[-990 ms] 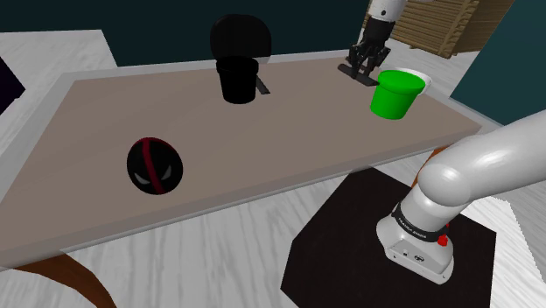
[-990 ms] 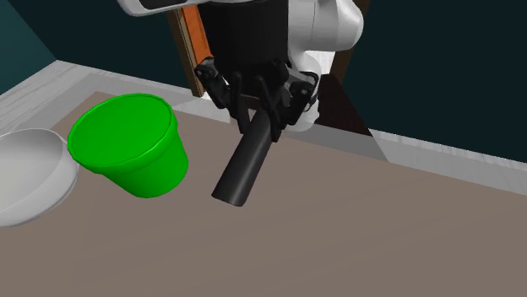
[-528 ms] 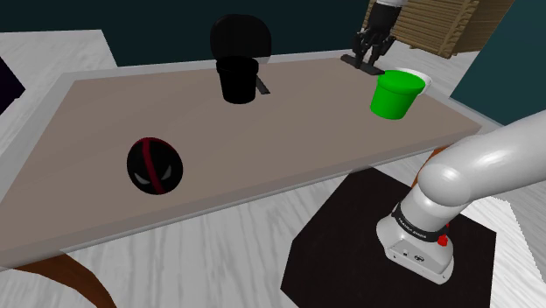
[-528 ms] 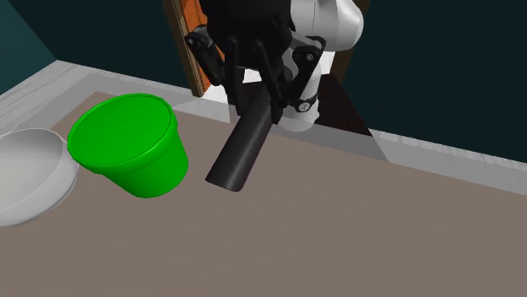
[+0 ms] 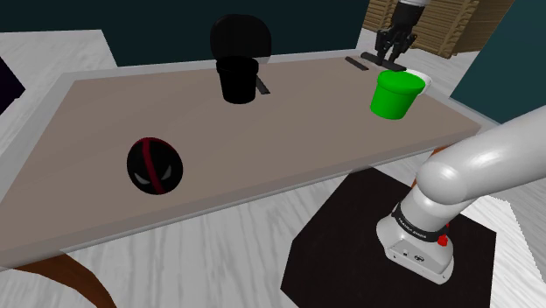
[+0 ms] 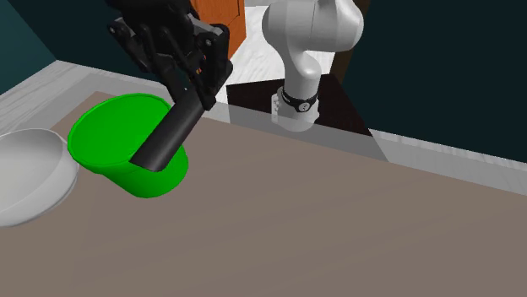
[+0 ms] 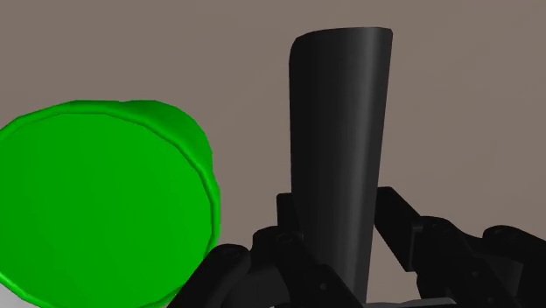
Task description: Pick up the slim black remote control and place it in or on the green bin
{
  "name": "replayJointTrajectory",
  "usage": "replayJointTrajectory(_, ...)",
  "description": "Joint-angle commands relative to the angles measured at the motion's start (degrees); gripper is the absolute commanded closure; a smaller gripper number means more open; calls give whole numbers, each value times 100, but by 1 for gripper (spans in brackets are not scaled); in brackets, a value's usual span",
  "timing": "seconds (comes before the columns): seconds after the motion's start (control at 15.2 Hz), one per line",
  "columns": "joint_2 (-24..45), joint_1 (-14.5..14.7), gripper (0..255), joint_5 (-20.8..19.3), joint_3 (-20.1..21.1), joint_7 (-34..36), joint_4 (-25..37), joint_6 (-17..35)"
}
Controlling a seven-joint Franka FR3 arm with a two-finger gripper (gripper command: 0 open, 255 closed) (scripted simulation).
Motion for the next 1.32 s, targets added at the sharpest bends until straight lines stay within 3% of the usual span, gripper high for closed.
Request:
replayJointTrajectory(0.0, 89, -85, 255, -68, -221, -296, 104, -12)
replayJointTrajectory(0.59, 1025, -374, 255, -52, -1328, -1772, 1012, -17)
replayJointTrajectory(1.25, 1061, -404, 255, -63, -1396, -1815, 274, 752)
